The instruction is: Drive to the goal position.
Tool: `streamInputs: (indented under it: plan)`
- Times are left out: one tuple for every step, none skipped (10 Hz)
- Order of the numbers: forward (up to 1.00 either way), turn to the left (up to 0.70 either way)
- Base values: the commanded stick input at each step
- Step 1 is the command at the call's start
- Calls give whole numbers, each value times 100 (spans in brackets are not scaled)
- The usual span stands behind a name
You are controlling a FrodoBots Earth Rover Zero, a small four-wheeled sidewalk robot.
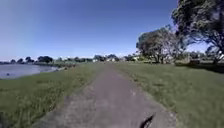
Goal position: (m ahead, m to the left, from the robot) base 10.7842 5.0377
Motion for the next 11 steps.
streamInputs:
  plan:
    - [85,0]
    - [85,0]
    - [85,0]
    - [85,0]
    - [85,0]
    - [85,0]
    - [85,-11]
    - [85,-26]
    - [85,-10]
    - [85,0]
    - [85,0]
